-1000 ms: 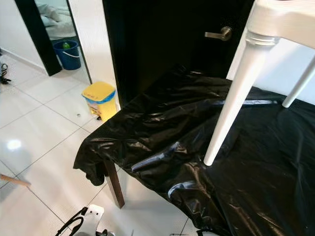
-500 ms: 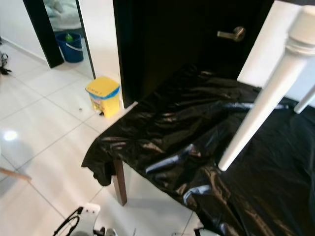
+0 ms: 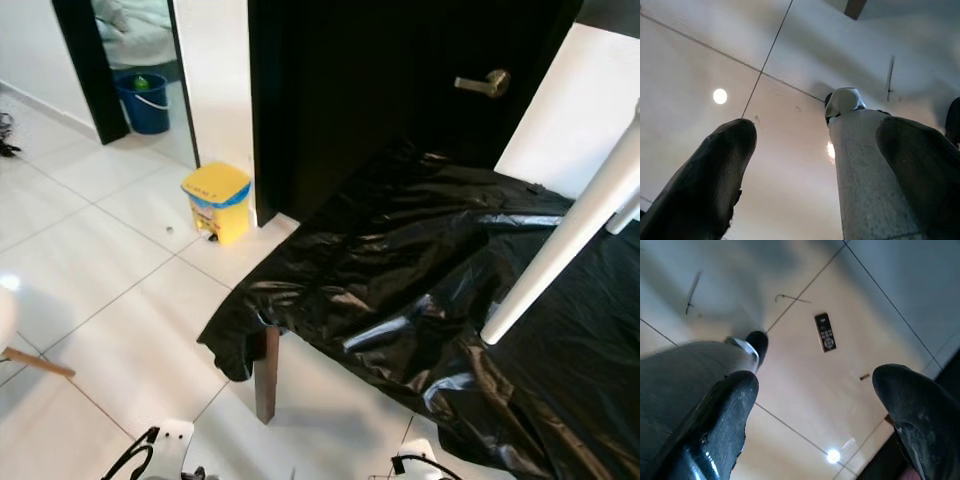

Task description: Building children table

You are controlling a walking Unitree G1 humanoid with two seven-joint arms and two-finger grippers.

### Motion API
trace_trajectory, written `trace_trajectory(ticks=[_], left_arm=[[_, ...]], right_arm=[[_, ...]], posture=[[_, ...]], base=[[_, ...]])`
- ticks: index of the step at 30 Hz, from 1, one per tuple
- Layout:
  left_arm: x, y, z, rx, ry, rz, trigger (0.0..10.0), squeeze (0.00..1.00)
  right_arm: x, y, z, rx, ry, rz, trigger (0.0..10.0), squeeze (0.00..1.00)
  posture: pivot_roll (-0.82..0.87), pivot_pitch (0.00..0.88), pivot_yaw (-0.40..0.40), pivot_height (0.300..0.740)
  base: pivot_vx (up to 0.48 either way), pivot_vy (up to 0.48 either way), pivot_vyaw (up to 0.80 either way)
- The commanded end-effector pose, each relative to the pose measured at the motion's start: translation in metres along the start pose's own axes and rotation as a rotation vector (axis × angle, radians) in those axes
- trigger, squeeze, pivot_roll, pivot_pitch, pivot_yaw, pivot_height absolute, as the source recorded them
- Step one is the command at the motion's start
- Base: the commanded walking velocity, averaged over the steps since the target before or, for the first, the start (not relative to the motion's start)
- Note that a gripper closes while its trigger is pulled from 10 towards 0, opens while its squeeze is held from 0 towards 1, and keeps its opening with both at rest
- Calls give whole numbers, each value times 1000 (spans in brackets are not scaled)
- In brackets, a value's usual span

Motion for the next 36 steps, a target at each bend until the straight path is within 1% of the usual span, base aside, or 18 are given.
trace_trajectory(ticks=[1,3,21,25,31,36], left_arm=[[-2,-9,-17,-6,62,-26,10000,0],[-1,-9,-16,-5,61,-25,10000,0],[-1,-8,-14,-7,54,-26,10000,0],[-1,-8,-14,-3,53,-26,10000,0],[-1,-8,-14,1,51,-26,10000,0],[-1,-8,-12,4,44,-26,10000,0]], right_arm=[[-1,-4,-7,1,25,-8,10000,0],[-1,-4,-6,-7,25,-6,10000,0],[0,-7,-3,-12,13,-11,10000,0],[0,-7,-2,5,8,-13,10000,0],[0,-6,-2,1,8,-11,10000,0],[0,-5,-2,-2,9,-8,10000,0]], posture=[[126,0,-101,740],[125,0,-102,740],[128,0,-108,740],[130,0,-108,740],[134,0,-109,740],[139,0,-110,740]], base=[[0,341,0],[0,337,0],[0,337,800],[0,337,0],[0,339,0],[0,0,0]])
Point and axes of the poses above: a point about 5 cm out from each wrist's last joint towards the gripper, its own x axis pointing out of the wrist towards the gripper, its own z axis along the axis of the wrist's last joint, y = z × x, the point moved 2 cm from there along x, pointing out of the wrist towards the gripper, and after that the axes turned 10 degrees about -x, right-handed, at the moved point
